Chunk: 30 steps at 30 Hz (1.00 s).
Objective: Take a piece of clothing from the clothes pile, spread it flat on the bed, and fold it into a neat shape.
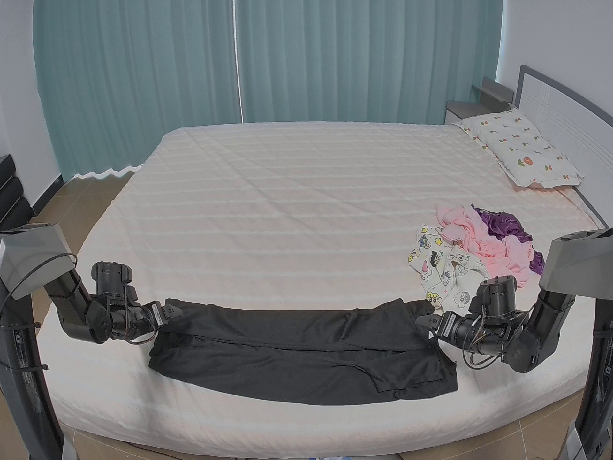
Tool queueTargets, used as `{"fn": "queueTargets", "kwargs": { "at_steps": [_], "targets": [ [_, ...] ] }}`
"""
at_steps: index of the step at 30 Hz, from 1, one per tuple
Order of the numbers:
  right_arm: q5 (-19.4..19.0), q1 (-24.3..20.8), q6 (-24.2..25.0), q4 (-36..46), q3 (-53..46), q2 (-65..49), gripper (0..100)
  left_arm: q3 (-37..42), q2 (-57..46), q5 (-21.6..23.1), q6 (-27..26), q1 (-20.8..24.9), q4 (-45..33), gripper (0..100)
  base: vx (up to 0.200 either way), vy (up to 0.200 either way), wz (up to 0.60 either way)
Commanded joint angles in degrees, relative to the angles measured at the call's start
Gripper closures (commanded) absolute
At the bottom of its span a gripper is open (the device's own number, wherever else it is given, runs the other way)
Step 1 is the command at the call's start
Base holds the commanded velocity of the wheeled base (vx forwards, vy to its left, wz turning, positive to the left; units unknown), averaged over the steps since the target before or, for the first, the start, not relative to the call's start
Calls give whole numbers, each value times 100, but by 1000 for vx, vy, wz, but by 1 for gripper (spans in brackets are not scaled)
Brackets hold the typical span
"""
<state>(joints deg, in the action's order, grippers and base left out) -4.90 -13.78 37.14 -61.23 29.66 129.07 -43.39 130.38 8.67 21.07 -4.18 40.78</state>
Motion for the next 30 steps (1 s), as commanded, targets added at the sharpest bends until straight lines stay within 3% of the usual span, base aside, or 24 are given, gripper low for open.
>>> {"fn": "queueTargets", "kwargs": {
  "at_steps": [1, 16, 27, 30],
  "targets": [
    [-28, 15, -14, 6, -57, 109, 0, 129, 93, -14, 3, 14, -8, 0, 0, 0, 0],
    [15, -38, 3, -20, -646, -207, 0, 1438, -610, 364, -6, -241, 53, 0, 0, 0, 0],
    [24, -73, 328, -64, -874, -269, 0, 1640, -179, 293, -6, -197, 519, 0, 0, 0, 0],
    [24, -108, 346, -187, -883, -225, 0, 1737, -65, 65, -24, -30, 791, 0, 0, 0, 0]
  ]
}}
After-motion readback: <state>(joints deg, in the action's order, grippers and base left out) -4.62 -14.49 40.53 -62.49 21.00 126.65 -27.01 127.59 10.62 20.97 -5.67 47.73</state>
